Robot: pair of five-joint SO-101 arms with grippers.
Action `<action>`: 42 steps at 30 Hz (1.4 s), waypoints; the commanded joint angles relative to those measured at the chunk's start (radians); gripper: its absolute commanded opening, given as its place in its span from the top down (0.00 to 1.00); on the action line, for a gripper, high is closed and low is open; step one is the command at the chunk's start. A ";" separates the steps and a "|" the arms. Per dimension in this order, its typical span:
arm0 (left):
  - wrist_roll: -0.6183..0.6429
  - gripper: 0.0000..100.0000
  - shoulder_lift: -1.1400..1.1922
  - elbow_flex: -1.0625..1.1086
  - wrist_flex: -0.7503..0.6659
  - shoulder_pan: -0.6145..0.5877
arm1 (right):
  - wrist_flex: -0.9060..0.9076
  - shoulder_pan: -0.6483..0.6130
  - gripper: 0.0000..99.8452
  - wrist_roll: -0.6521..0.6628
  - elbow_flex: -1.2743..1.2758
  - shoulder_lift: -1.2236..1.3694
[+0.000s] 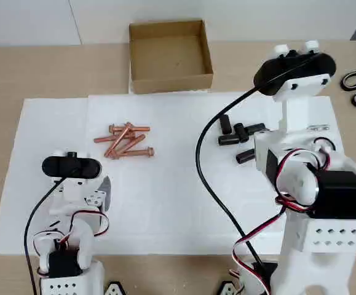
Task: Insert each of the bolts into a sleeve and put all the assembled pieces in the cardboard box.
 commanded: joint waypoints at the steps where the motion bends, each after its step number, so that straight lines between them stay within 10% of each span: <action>1: 0.003 0.80 -0.002 -0.004 -0.023 0.003 | -0.016 0.004 0.82 0.011 -0.002 -0.021; 42: 0.003 0.80 -0.002 -0.004 -0.023 0.003 | -0.016 0.001 0.82 0.009 0.101 -0.012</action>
